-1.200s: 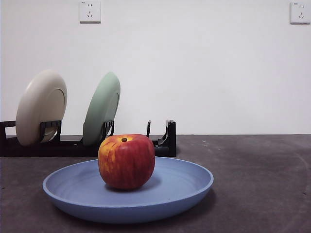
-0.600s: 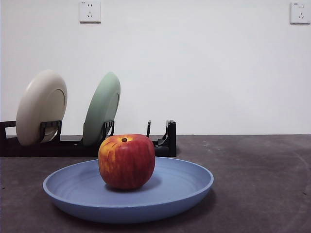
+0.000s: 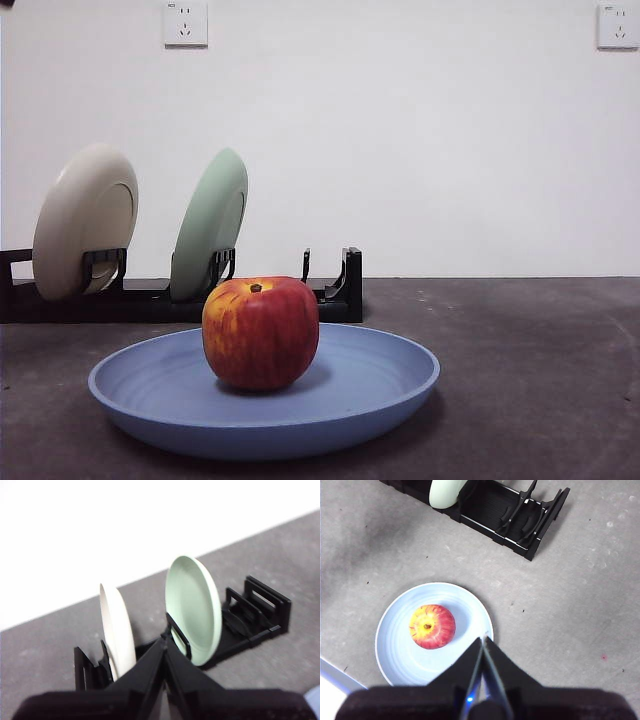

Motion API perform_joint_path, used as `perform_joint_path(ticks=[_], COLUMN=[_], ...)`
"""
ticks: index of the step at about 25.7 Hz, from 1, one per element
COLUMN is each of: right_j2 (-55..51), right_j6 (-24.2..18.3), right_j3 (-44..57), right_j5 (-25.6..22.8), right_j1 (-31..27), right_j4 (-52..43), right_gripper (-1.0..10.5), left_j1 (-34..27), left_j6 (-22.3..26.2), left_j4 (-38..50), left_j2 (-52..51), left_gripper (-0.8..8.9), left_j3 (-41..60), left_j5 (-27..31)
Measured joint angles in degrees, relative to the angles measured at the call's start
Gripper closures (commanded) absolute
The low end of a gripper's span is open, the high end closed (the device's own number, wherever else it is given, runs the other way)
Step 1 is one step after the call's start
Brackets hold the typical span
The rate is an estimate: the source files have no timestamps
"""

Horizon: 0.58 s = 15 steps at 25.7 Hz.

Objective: Take the blue plate from the plate rack,put the plate on the table,take the apple from the table,put the apple in the plate

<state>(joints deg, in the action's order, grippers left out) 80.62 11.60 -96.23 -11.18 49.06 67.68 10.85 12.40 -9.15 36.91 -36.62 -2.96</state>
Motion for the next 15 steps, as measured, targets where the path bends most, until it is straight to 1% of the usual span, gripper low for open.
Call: perform_joint_path(ticks=[2,5,10,15], right_j2=[0.0,0.0,0.0,0.0], right_j6=[0.0,0.0,0.0,0.0], right_j3=[0.0,0.0,0.0,0.0], right_j5=[0.0,0.0,0.0,0.0], right_j1=[0.0,0.0,0.0,0.0], right_j4=[0.0,0.0,0.0,0.0], right_gripper=[9.4,9.4,9.4,9.4], left_j1=[-1.8,-4.0,-5.9,-6.0], left_j6=[0.0,-0.8,-3.3,-4.7], left_j4=[7.3,13.9,14.2,13.7], left_j2=[-3.8,-9.8,-19.5,-26.0], left_gripper=[8.18,8.17,8.17,8.17], left_j3=[7.8,18.1,29.6,35.3], left_j5=[-0.4,-0.6,-0.5,-0.5])
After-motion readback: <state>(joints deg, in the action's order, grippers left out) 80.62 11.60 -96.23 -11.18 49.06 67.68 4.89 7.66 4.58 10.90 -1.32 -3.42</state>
